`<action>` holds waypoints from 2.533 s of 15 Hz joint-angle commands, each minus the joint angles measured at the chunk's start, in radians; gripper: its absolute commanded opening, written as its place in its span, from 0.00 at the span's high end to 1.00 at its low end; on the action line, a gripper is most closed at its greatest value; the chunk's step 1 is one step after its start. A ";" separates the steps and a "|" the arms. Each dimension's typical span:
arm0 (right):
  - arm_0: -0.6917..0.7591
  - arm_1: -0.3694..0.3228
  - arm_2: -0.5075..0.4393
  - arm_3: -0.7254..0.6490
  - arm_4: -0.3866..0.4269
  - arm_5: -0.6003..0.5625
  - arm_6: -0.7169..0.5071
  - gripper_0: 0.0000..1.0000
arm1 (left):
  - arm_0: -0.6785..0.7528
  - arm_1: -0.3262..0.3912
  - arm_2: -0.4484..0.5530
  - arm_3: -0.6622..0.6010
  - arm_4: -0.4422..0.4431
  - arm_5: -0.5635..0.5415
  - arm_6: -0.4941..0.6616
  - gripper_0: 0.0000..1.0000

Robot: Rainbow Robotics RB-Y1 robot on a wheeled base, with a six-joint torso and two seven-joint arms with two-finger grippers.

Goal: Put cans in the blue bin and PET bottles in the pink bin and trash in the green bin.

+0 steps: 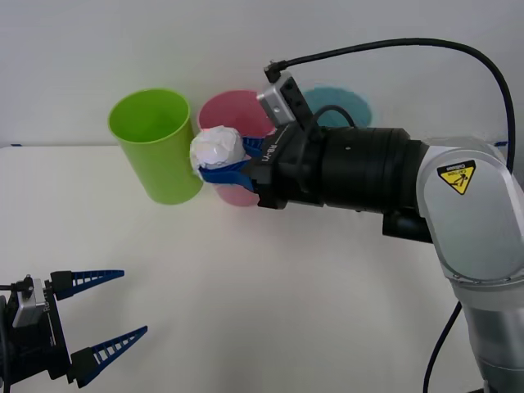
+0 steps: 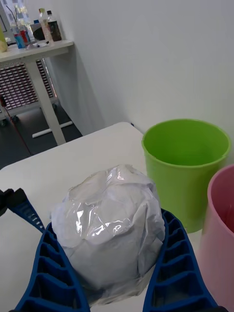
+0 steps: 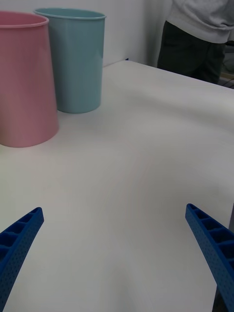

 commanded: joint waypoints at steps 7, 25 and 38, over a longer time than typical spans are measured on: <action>-0.352 0.109 0.031 0.362 0.089 0.073 -0.055 1.00 | 0.000 0.000 0.000 0.000 0.000 0.000 0.000 0.00; -0.945 0.225 0.241 1.427 0.103 0.602 -0.058 1.00 | 0.000 0.000 0.000 0.000 0.000 0.000 0.000 0.00; -0.954 0.225 0.447 1.482 0.009 0.705 -0.147 1.00 | 0.000 0.000 0.000 0.000 0.000 0.000 0.000 0.00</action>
